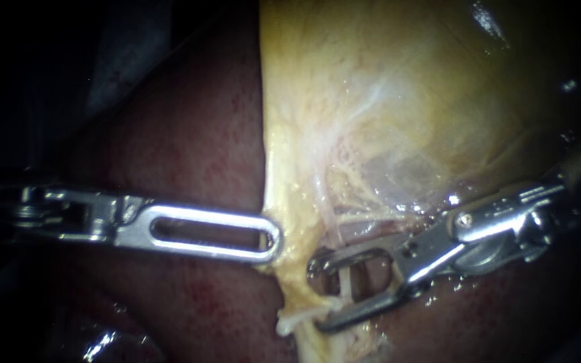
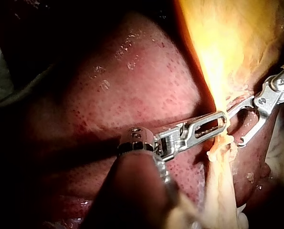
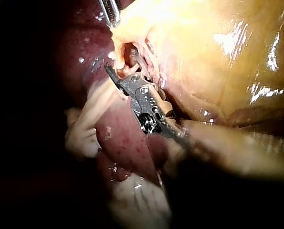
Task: Going back first clip left tube
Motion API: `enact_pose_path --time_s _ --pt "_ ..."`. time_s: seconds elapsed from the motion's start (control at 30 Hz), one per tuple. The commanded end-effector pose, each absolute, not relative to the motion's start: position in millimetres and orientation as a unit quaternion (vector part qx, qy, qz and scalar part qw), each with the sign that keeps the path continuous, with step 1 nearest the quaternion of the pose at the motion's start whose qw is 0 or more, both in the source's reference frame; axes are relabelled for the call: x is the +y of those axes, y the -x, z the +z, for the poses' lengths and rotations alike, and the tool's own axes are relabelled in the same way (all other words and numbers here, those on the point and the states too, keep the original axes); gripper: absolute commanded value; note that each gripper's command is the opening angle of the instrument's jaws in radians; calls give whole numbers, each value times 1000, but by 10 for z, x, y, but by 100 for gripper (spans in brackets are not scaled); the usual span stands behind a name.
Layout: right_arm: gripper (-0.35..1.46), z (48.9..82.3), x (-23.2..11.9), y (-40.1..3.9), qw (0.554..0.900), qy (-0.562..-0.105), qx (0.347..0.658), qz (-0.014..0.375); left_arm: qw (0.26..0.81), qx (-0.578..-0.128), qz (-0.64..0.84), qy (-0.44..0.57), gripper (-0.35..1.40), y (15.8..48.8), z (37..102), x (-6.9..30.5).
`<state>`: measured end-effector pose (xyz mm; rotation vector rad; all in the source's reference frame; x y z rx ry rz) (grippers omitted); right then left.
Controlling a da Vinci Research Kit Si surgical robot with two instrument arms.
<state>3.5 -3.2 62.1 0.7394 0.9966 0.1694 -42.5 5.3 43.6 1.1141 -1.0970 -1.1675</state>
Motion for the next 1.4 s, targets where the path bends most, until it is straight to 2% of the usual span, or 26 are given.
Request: enact_pose_path --time_s 0.03,0.23,0.37,1.07,1.4 --pt "46 619 -30 -31 810 -347 467 80 560 -466 -495 -473 -35 425 437 53" --pt "44 595 -6 7 810 -340 470 90 561 -466 -495 -473 -35 427 445 55" --pt "44 587 5 16 810 -335 472 93 561 -466 -495 -472 -35 429 451 58" --pt "44 578 15 24 812 -327 474 94 569 -462 -493 -469 -35 456 501 58" --pt "44 578 15 24 812 -327 474 94 569 -462 -492 -470 -35 458 503 58"
